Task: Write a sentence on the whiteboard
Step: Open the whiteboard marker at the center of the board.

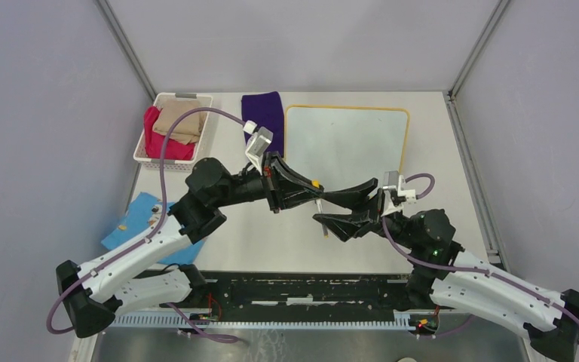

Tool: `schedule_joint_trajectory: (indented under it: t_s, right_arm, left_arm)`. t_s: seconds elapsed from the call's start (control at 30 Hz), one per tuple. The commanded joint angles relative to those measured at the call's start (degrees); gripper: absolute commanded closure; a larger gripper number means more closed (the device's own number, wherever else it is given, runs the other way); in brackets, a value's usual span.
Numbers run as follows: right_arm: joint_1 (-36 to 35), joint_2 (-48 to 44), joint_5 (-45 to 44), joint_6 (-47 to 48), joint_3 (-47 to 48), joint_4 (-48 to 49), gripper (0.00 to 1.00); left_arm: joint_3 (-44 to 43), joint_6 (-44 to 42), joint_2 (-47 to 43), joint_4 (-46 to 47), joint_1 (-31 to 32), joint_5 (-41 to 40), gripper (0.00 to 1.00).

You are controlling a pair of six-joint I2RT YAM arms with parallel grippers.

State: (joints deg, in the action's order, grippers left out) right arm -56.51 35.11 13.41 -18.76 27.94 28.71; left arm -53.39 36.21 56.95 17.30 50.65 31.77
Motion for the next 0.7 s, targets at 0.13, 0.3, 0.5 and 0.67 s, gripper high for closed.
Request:
schedule_joint_trajectory:
  t_s: [0.13,0.3,0.5,0.67]
  right_arm:
    - [0.06,2.99,3.7,-2.89,4.05,6.72,0.45]
    - [0.03,4.56,5.92,-4.13,4.73,7.8,0.61]
    - [0.06,5.43,7.13,-4.97,4.35,8.6,0.83]
    - [0.02,4.44,8.03,-4.02,2.51,8.3,1.0]
  left_arm:
    - [1.05,-1.55,-3.3,1.38,0.28,1.49,0.98]
    - [1.37,-2.72,-5.27,0.2,0.24,1.04,0.98]
    - [1.67,-3.25,-6.57,-0.86,0.24,0.08,0.98]
    - [2.03,-3.41,-8.34,-1.21,0.24,-2.91,0.98]
